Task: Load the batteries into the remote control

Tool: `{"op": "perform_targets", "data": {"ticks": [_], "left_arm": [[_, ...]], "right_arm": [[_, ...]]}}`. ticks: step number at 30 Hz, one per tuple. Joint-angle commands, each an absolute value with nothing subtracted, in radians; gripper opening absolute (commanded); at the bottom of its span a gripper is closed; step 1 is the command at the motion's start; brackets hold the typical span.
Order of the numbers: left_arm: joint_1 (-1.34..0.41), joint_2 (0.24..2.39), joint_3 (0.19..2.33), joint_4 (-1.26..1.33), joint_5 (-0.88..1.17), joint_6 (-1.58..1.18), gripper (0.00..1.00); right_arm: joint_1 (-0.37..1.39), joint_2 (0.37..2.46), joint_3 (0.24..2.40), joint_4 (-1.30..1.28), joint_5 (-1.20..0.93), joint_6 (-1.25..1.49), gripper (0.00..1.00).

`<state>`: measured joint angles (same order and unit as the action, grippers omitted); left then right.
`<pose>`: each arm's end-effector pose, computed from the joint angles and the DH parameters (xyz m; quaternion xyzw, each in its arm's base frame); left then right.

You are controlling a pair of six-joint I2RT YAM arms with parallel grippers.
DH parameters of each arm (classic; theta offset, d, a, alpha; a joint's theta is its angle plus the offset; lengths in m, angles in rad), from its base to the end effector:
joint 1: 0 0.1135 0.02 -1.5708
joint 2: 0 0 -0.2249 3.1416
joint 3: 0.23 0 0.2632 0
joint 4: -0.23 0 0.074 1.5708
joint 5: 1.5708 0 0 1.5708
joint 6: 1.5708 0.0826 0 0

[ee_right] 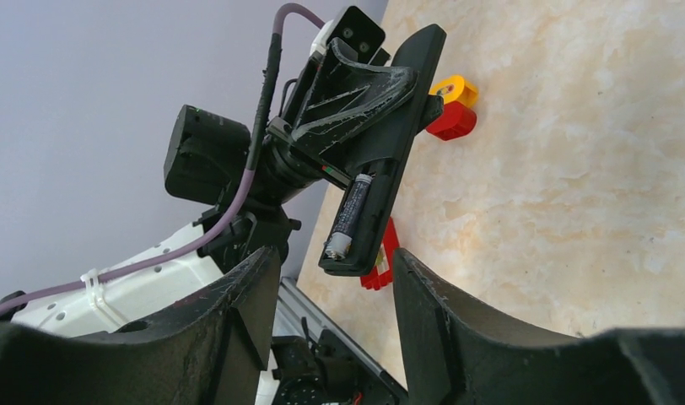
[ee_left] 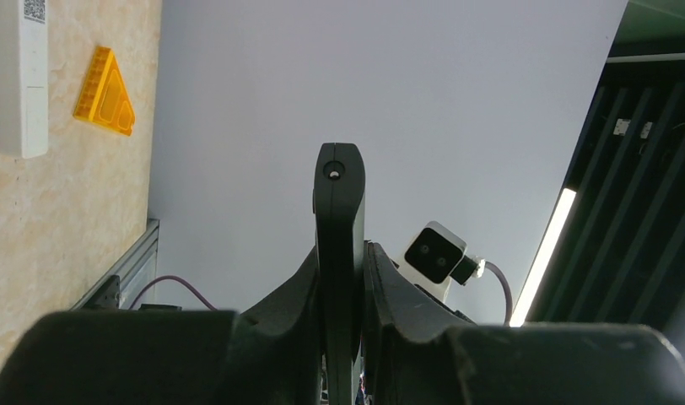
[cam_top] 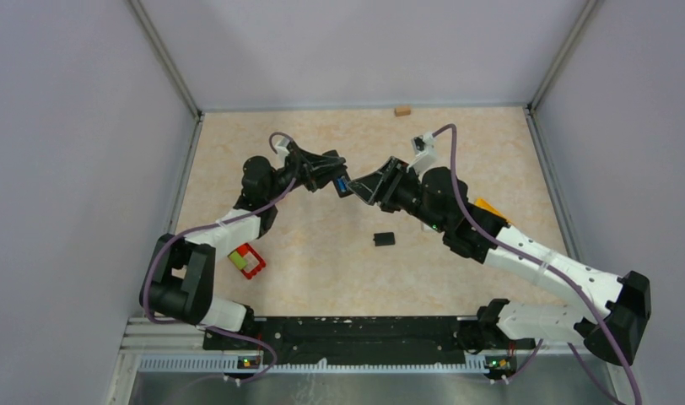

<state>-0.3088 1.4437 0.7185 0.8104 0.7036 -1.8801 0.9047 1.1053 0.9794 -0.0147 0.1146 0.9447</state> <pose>0.3263 -0.1602 0.2232 -0.2696 0.6284 -0.7214 0.1099 0.2146 0.2578 0.3200 0.0526 0.7529 0.4966 0.4287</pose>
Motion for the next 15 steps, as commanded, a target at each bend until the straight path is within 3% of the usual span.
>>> {"op": "perform_targets", "data": {"ticks": [1,6,11,15], "left_arm": [[-0.311,1.404,0.756,0.844,0.719,-1.856,0.0],[-0.311,1.401,0.763,0.84,0.72,-1.838,0.0],[-0.322,1.396,0.814,0.782,0.748,-1.693,0.0],[-0.333,1.383,0.828,0.719,0.775,-1.596,0.0]], "right_arm": [[0.898,1.111,0.991,0.029,0.132,0.942,0.51],[0.898,1.126,0.993,0.023,0.132,0.945,0.48],[0.899,1.151,1.028,-0.017,0.132,0.937,0.66],[0.895,1.185,1.071,-0.053,0.12,0.939,0.66]]}}
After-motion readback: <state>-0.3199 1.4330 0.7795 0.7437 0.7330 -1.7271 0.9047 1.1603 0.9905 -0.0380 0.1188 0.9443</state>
